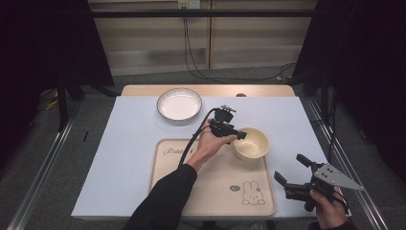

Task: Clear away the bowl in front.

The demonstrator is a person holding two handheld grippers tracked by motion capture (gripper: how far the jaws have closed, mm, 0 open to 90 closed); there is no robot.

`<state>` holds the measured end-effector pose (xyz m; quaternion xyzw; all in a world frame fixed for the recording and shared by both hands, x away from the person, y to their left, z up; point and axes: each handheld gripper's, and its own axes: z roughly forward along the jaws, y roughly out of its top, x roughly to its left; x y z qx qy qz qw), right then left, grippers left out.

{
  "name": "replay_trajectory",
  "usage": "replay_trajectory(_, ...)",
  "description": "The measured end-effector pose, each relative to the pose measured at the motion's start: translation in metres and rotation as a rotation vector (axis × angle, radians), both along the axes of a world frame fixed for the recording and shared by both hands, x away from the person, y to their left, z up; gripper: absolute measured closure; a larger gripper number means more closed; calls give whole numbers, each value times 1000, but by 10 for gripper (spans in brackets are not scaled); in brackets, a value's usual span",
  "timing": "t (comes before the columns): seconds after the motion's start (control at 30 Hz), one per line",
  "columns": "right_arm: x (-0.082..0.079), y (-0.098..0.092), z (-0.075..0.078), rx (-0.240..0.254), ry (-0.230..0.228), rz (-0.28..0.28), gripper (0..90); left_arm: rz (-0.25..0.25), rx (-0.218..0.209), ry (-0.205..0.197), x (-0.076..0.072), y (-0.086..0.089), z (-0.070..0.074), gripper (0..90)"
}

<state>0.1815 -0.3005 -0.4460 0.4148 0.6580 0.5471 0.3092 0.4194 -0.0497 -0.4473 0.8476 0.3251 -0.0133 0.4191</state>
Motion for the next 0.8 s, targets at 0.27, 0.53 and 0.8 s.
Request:
replay_trajectory(0.27,0,0,0,-1,0,1,4,23,16,-104,-5,15,11,37)
replay_trajectory(0.53,0,0,0,-3,-1,-1,4,13,-34,-128,-14,33,21,36)
replay_trajectory(0.8,0,1,0,-2,-1,-2,4,88,-57,-245,-27,62,32,32)
